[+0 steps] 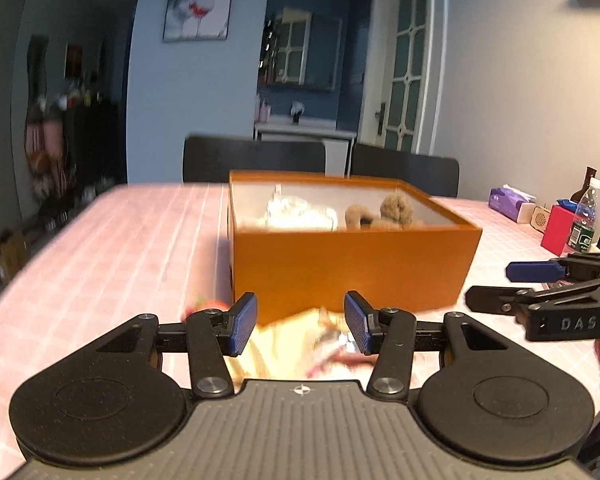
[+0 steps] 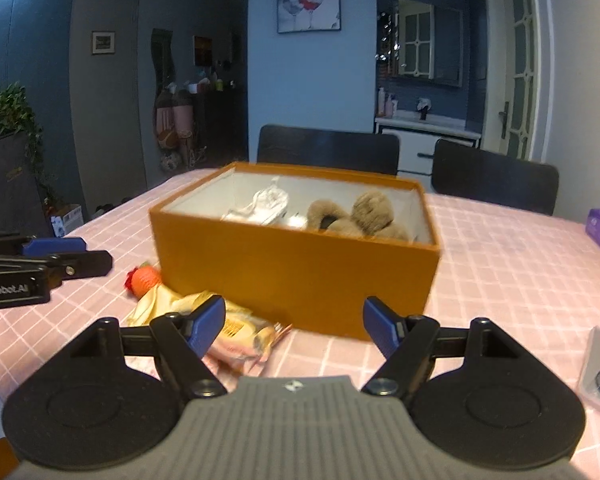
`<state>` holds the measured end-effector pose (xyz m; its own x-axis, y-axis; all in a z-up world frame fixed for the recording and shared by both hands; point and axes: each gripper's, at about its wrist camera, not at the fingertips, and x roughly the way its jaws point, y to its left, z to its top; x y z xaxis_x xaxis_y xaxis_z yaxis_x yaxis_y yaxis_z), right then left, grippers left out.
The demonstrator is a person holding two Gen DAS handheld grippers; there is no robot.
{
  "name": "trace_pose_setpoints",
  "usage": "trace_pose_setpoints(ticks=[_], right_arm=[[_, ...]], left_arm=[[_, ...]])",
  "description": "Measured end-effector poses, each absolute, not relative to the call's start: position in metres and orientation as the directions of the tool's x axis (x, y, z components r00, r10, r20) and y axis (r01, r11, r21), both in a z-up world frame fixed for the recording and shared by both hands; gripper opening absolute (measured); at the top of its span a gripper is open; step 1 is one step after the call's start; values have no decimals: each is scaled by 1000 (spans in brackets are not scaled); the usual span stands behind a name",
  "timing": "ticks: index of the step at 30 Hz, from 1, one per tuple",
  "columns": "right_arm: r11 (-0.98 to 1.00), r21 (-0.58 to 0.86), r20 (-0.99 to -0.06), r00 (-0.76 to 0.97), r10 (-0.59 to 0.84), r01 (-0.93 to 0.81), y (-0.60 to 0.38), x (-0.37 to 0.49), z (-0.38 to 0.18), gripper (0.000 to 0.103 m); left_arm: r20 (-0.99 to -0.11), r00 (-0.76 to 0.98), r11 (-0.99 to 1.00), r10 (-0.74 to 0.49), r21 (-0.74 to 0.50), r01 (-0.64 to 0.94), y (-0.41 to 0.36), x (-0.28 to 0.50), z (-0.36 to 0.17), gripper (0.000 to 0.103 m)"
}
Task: Organize soft objects
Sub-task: 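Withdraw both tools from the box toward the yellow cloth and snack bag, then grasp the yellow cloth with left tool while right tool grasps the yellow snack bag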
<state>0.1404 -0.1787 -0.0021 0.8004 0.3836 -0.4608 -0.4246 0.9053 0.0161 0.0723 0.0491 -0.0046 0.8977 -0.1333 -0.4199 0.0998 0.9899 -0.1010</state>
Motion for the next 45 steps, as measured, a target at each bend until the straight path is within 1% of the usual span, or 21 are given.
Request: trace_pose_setpoints(ticks=[2,5,7,12,18,20,23,25,28,30,31,34,37,39,40,41,43,44,45], right_arm=[[896,24,-485,779,398,-443,-171,143,-11,75],[885,5,-513,758,403,-466,-159,149,-23,75],[878,-19,-526,751,398,-478,-151,155,-28,74],[861,-21,-543,729,418,-509,-139,161,-37,74],[840,-50,-583,699,415,-540,-123,173,-53,74],[832,-67,-588,695,413,-551,-118,177,-55,74],[821,-87,-581,698,418,-565,-112,181,-56,74],[815,-87,-583,693,424,-573,-108,185,-57,69],[809,-81,-591,682,432,-583,-102,190,-60,67],[808,-82,-594,679,431,-584,-100,193,-63,67],[808,-78,-597,677,431,-583,-100,194,-64,67],[806,-88,-588,684,432,-585,-99,194,-68,67],[803,-106,-584,691,427,-586,-96,192,-72,63],[802,-123,-577,699,421,-585,-95,190,-74,61],[801,-132,-574,704,418,-583,-94,189,-74,58],[801,-143,-572,709,413,-581,-94,188,-75,56],[798,-168,-572,717,399,-578,-94,187,-76,46],[795,-176,-571,718,397,-580,-94,186,-76,45],[793,-183,-571,719,396,-582,-93,186,-76,41]], left_arm=[[-456,880,991,-131,-86,103,48,75,-13,58],[-486,868,993,-101,3,117,42,79,-22,58],[-502,861,992,-84,41,120,41,82,-25,58],[-532,841,994,-96,-6,110,49,86,-35,58],[-584,808,993,-78,29,117,51,95,-44,58],[-589,803,994,-93,-9,109,58,99,-43,58],[-600,786,988,-146,-126,88,70,110,-41,58],[-618,773,985,-145,-167,52,75,120,-42,58],[-637,761,985,-125,-172,17,76,133,-47,58],[-649,751,984,-118,-177,1,77,140,-51,68],[-647,755,985,-109,-171,-5,76,141,-53,70],[-641,759,986,-109,-169,-1,76,144,-56,70],[-644,756,982,-117,-189,-9,76,148,-58,70],[-647,750,978,-135,-207,-3,76,150,-62,64],[-645,752,979,-132,-206,-4,74,150,-63,63],[-643,756,982,-125,-189,1,71,149,-63,56],[-643,757,987,-116,-160,16,66,149,-63,41],[-642,757,987,-119,-158,22,64,149,-64,30],[-643,757,989,-115,-146,27,62,148,-64,22]])
